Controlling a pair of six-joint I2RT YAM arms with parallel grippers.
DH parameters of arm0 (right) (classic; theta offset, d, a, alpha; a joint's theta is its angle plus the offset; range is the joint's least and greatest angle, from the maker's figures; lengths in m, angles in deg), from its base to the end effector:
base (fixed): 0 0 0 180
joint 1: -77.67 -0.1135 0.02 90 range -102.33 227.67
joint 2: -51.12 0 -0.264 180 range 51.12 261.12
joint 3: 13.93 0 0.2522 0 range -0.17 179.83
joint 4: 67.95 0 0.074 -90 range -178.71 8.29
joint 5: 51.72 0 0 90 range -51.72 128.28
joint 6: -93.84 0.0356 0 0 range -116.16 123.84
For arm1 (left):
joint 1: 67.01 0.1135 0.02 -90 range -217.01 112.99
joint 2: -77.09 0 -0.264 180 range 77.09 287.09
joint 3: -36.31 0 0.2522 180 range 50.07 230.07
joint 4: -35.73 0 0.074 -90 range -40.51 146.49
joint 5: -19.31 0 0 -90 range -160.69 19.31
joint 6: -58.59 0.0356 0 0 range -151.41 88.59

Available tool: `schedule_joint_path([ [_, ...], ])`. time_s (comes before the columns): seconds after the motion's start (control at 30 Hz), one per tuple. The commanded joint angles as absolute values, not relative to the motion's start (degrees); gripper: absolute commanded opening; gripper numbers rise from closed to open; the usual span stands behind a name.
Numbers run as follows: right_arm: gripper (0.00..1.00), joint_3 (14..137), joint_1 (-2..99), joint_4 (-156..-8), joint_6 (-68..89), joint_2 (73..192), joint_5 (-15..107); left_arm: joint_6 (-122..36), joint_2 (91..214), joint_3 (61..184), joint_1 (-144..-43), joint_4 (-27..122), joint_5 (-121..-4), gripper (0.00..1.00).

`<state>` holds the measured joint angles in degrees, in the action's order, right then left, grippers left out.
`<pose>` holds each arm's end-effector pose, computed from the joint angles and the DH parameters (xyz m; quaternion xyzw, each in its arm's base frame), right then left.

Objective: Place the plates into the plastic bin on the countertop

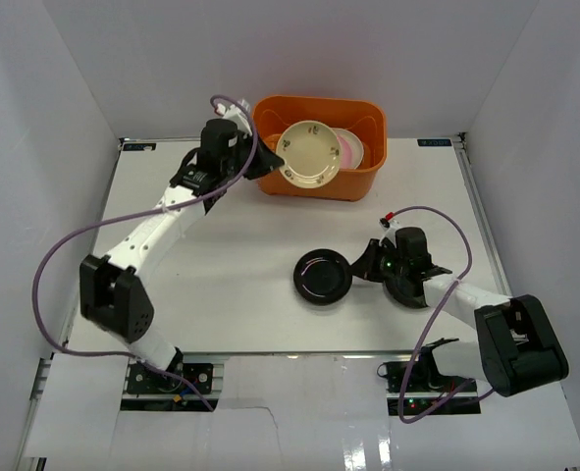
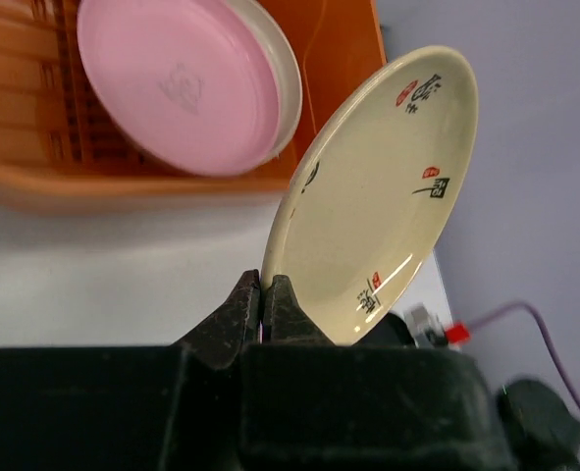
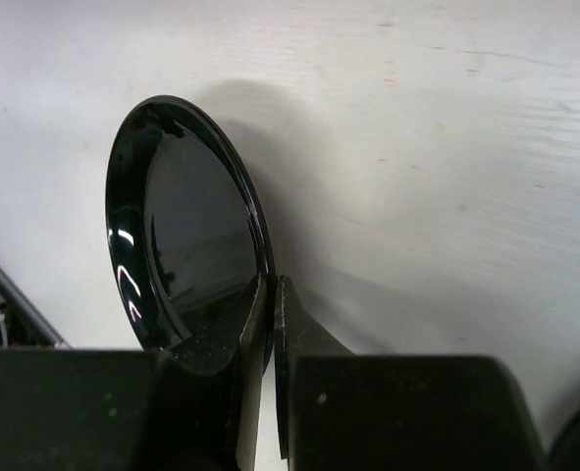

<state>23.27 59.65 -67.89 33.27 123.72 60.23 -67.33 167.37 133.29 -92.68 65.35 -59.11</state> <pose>0.2183 0.0850 0.1574 -0.0003 0.8765 0.3362 0.3446 0.3322 -0.1676 0.3645 -0.0186 0.8309 -0.3537 0.4291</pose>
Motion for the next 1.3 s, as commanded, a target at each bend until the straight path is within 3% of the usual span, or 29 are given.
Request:
schedule_joint_path([
  [0.0, 0.08, 22.8, 57.3, -65.5, 34.5, 120.0, 63.1, -66.3, 176.2, 145.4, -91.3, 64.7, -62.1, 0.0],
  [0.27, 0.08, 24.0, 53.3, -69.5, 33.7, 113.3, 62.5, -63.1, 202.0, 171.8, -90.9, 70.9, -65.8, 0.0],
  [0.47, 0.08, 26.7, 52.5, -73.2, 32.8, 109.0, 61.9, -61.6, 210.7, 182.3, -90.7, 71.6, -65.0, 0.0],
  [0.6, 0.08, 29.9, 52.4, -75.7, 32.4, 106.7, 60.4, -61.2, 212.9, 181.9, -90.5, 70.6, -64.8, 0.18],
  [0.63, 0.08, 31.5, 52.4, -76.6, 32.1, 106.1, 59.9, -61.3, 213.1, 181.6, -90.5, 70.4, -64.6, 0.28],
  [0.77, 0.08, 35.8, 52.4, -76.4, 32.1, 105.8, 55.2, -61.3, 211.6, 180.2, -90.0, 69.7, -63.1, 0.52],
  [1.0, 0.08, 47.2, 52.8, -76.3, 30.7, 111.9, 46.4, -58.4, 199.8, 178.8, -88.6, 68.2, -61.9, 0.92],
  [1.07, 0.08, 52.1, 53.4, -76.3, 29.9, 114.6, 44.8, -56.8, 193.0, 176.4, -88.5, 66.8, -62.2, 0.98],
  [1.17, 0.08, 57.5, 54.6, -75.6, 29.3, 120.6, 41.9, -57.2, 184.2, 165.1, -88.6, 63.0, -63.7, 0.98],
  [1.27, 0.08, 64.1, 56.2, -72.2, 29.9, 127.3, 39.9, -61.0, 170.6, 145.9, -88.6, 56.2, -63.8, 0.98],
])
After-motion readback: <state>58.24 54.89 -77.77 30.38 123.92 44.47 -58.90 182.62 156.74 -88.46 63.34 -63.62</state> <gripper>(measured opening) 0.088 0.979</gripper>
